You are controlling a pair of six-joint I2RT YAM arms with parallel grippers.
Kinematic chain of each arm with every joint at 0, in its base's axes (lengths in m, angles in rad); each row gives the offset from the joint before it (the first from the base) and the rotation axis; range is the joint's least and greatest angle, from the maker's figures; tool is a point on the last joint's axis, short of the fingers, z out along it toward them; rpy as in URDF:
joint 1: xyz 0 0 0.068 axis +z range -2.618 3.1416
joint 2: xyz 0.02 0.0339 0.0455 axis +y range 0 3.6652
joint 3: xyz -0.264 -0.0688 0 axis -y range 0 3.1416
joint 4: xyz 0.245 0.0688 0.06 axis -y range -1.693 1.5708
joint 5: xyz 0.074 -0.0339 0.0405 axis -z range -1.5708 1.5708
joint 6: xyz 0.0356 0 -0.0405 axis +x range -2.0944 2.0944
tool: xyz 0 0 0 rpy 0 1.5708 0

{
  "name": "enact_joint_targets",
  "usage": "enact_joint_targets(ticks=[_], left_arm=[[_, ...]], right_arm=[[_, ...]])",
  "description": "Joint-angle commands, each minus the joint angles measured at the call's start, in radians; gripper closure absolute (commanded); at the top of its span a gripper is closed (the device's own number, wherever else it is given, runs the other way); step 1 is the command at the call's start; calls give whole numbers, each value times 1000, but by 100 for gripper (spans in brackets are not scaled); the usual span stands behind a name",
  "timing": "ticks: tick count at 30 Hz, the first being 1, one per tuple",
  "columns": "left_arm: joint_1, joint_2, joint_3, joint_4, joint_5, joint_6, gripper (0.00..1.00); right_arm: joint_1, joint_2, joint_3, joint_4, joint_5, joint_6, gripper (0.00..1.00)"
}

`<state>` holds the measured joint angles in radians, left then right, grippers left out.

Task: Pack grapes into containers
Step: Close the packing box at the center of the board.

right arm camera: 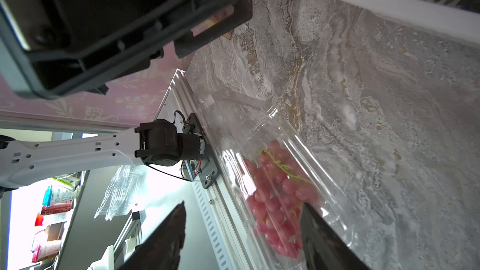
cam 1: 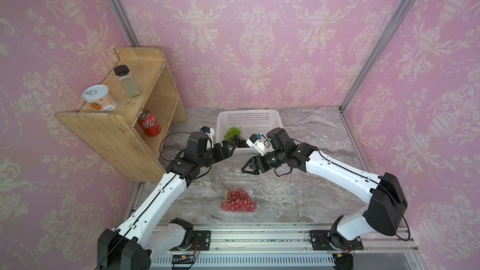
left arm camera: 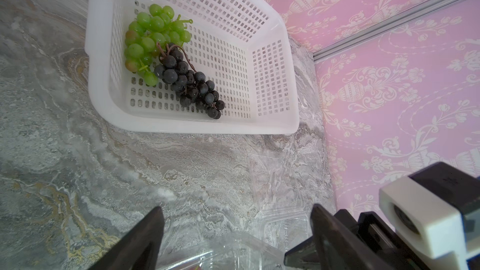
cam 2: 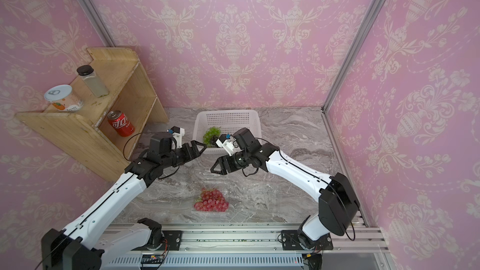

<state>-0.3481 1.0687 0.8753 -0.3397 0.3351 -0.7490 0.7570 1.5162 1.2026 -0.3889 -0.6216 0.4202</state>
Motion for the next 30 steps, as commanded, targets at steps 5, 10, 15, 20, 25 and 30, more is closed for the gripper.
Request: enact_joint_targets(ticks=[5, 10, 15, 20, 25, 30], left_arm=[[-40, -32, 15, -52, 19, 19, 11], [-94, -41, 0, -81, -4, 22, 11], [-145, -68, -64, -78, -19, -14, 11], [-210, -86, -127, -88, -41, -44, 11], [-250, -119, -203, -86, -44, -93, 11], [-285, -175, -249, -113, -43, -144, 13]], right_arm=[[68, -68, -90, -4, 21, 44, 29], [120, -83, -146, 29, 51, 83, 29], [163, -94, -202, 74, 82, 130, 30], [188, -103, -251, 102, 133, 166, 30], [217, -109, -295, 143, 177, 219, 30], [250, -116, -310, 164, 225, 245, 30]])
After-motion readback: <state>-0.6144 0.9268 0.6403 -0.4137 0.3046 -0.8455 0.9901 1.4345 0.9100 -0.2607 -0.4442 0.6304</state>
